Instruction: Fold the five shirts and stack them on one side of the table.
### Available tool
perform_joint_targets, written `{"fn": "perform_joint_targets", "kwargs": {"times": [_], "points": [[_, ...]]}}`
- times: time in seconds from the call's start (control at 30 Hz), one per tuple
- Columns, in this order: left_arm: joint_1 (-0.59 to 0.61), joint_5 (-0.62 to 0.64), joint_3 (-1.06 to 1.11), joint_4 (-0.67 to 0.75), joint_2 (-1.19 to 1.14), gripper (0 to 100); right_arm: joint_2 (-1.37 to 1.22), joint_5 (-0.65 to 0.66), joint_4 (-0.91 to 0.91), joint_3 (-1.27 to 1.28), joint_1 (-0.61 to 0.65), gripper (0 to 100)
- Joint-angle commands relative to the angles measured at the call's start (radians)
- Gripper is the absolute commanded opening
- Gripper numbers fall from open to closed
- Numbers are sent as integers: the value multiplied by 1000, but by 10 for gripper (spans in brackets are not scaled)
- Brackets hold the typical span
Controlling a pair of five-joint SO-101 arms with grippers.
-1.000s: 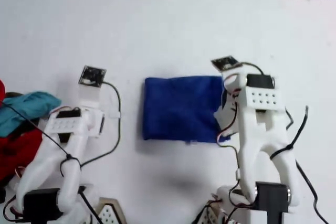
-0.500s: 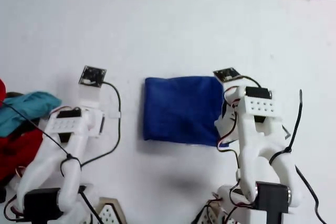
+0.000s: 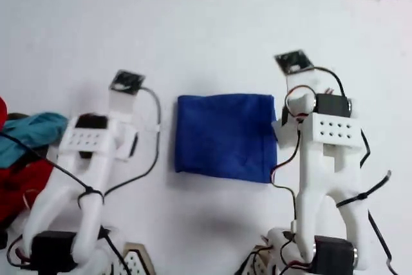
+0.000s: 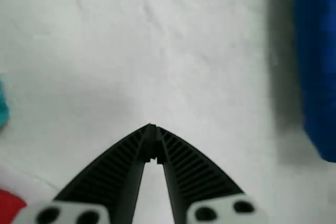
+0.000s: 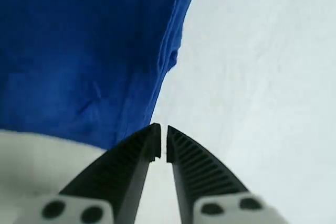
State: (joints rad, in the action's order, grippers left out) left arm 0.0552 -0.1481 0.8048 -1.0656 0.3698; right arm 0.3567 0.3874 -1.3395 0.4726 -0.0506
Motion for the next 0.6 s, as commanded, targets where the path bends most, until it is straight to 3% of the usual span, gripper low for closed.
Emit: {"fn": "perform_joint_targets", "kwargs": {"times": [0.0,0.1,0.27,0.57], "points": [[-144,170,-136,-89,37,26,-70,-61,156,-54,27,20],[-264,275,-163,-83,29,27,-202,-100,223,-120,51,20],[-422,293,-108,5,28,27,-403,-141,226,-305,73,20],[-525,288,193,354,28,27,-662,-141,226,-502,74,20]]}}
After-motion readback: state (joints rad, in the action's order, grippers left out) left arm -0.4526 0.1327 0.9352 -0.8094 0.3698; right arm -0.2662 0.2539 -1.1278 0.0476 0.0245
